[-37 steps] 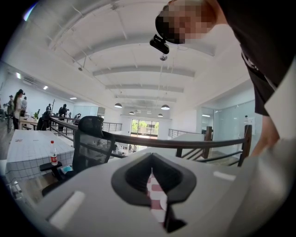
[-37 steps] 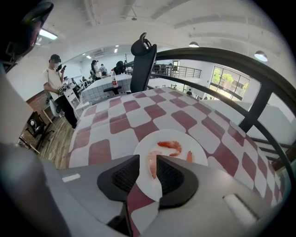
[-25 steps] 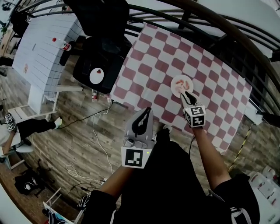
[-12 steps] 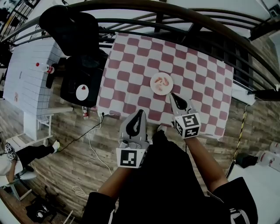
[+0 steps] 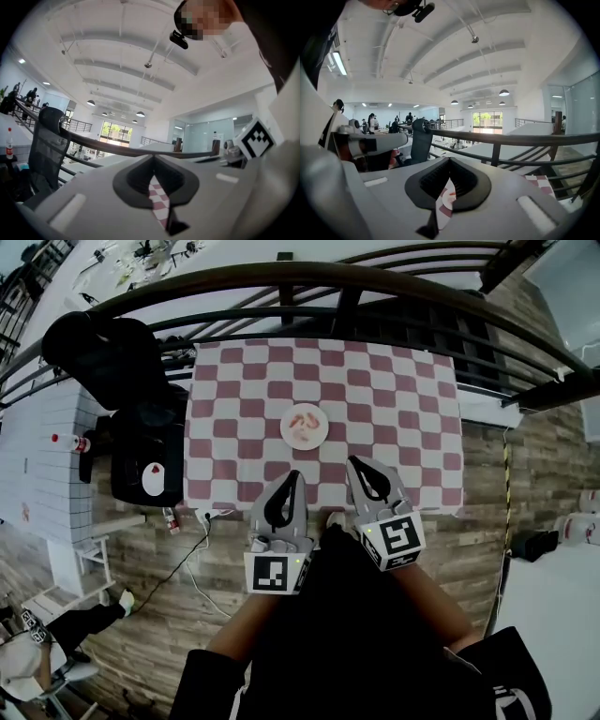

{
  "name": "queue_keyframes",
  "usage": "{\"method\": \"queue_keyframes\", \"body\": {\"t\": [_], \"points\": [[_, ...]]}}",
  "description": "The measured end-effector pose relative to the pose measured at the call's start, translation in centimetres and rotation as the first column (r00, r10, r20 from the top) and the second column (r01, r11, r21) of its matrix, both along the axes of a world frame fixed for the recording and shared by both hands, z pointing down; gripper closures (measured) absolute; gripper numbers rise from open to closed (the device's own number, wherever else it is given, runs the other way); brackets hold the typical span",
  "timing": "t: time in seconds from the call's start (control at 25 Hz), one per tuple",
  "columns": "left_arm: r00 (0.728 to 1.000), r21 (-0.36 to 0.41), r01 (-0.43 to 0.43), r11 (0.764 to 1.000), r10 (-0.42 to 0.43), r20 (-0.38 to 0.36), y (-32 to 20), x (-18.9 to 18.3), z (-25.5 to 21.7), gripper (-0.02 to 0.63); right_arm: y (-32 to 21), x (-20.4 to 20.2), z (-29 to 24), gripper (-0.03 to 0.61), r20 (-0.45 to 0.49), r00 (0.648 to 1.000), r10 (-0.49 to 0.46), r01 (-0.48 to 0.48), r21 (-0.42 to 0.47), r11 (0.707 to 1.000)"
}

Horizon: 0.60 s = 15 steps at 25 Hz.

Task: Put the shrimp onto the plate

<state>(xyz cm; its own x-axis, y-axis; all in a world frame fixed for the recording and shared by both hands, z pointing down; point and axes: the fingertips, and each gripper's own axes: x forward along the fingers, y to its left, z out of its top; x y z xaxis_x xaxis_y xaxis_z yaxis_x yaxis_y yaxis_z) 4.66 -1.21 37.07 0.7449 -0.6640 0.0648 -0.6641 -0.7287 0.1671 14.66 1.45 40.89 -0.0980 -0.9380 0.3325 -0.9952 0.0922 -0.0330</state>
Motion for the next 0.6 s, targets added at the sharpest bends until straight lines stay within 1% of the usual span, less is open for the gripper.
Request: {"method": "queue_keyframes", "body": {"t": [0.08,0.28,0.4,0.48,0.56,0.6], "points": [[0.999,0.008,-0.030,1.000,0.030,-0.016,0.4,1.0,-0.7,0.604,1.0,0.6,-1.5,0.580,0.002,1.000,0.029,-0.029,0.031,0.999],[0.997,0.043,-0.078,0.996,0.077,0.022,1.2,3.1,-1.6,0.604,3.3,2.9,-5.0,0.580,-0.014,0.994,0.108,-0.106,0.111,0.988],[0.994,0.062,-0.111,0.992,0.110,0.017,2.0,4.2,-2.2,0.604,4.7,4.0,-5.9,0.580,-0.023,0.987,0.159,-0.154,0.146,0.977],[0.991,0.077,-0.137,0.988,0.136,0.017,2.5,5.0,-2.7,0.604,5.4,4.5,-6.3,0.580,-0.012,0.984,0.180,-0.175,0.165,0.971],[0.989,0.076,-0.149,0.986,0.147,0.030,2.9,5.6,-2.8,0.604,5.8,4.7,-6.7,0.580,0.000,0.982,0.189,-0.186,0.180,0.966],[0.988,0.082,-0.152,0.985,0.151,0.025,3.2,5.9,-2.9,0.604,6.0,4.7,-6.8,0.580,0.006,0.982,0.190,-0.188,0.184,0.965]]}}
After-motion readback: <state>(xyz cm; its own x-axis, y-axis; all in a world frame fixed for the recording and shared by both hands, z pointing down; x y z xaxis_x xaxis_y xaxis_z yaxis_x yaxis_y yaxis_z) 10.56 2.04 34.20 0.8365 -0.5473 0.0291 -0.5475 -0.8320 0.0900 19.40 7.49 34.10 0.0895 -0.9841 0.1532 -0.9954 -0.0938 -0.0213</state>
